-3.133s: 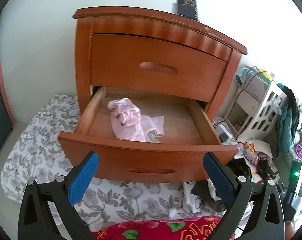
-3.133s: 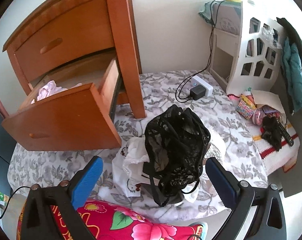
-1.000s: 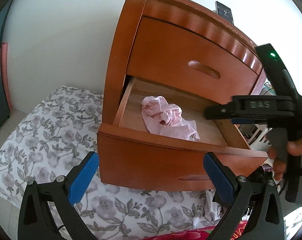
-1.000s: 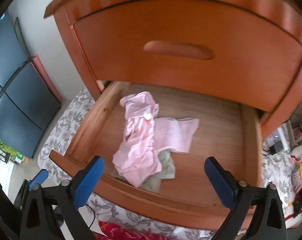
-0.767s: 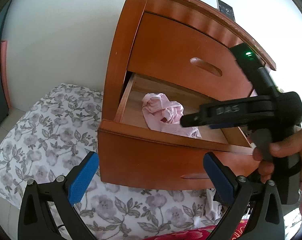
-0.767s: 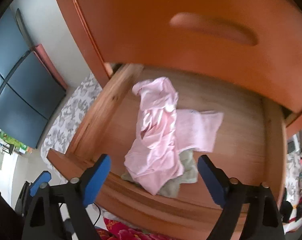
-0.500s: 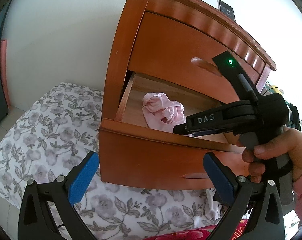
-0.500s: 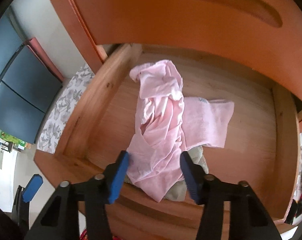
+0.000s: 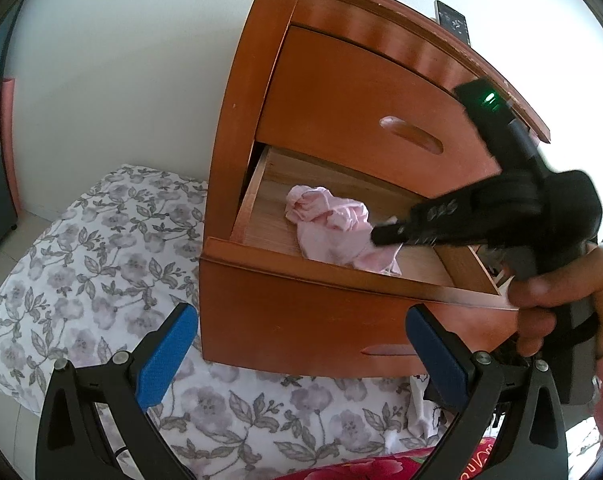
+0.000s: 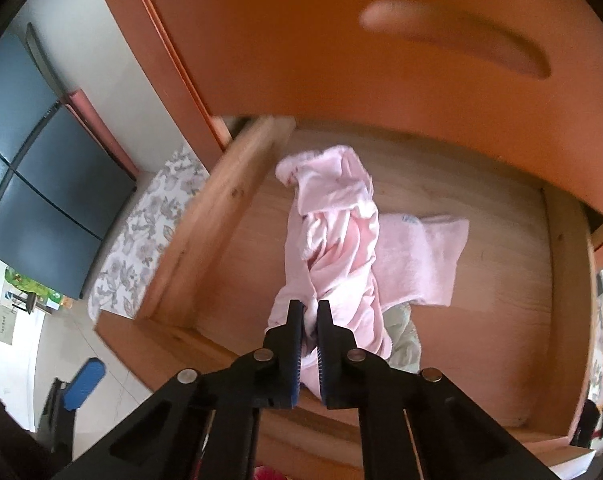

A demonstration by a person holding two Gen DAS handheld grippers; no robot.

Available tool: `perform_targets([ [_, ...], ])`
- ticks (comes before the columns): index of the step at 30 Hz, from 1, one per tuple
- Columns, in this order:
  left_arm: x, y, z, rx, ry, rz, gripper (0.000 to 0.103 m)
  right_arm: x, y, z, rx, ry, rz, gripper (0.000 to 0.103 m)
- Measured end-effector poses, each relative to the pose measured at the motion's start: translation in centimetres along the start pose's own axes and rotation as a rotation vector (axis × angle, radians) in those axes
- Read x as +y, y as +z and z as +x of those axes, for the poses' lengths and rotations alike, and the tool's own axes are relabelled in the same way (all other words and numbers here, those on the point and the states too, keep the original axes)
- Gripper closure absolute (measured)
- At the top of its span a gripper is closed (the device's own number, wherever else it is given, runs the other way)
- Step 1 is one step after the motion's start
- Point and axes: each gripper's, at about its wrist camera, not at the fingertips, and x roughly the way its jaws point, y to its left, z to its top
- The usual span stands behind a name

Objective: Take underwear out of drawer
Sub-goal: 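Close the right tool on the pink cloth and lift it out, then carry the pink cloth over the bedspread with the right tool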

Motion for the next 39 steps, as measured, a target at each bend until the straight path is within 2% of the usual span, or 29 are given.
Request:
perform_targets([
  [4,-0.1,0.1,-0.5,-0.008,0.002,0.001,0.0,-0.3,0.4,-2.9,-0.062,0.027,0.014,0.096],
  [8,-0.3,0.3,-1.0,-0.014,0.006,0.001,0.0,-1.0,0.8,-7.6,-0.165,0.063,0.038,0.097],
  [18,-1.4,0.6,-2.2,-0.018,0.009,0.013,0.0,-1.8,0.7,-16.3,-0.322,0.035,0.034,0.097],
  [31,-4.3,1.0,-4.5,-0.033,-0.002,0.063,0.0,-5.1,-3.1,-25.8,-0.469,-0.016,0.05,0.097],
  [39,-6.6,0.9,-5.4,-0.028,-0.015,0.121,0.0,-8.6,-6.3,-32.0,-0.569,-0.064,0.098,0.097],
])
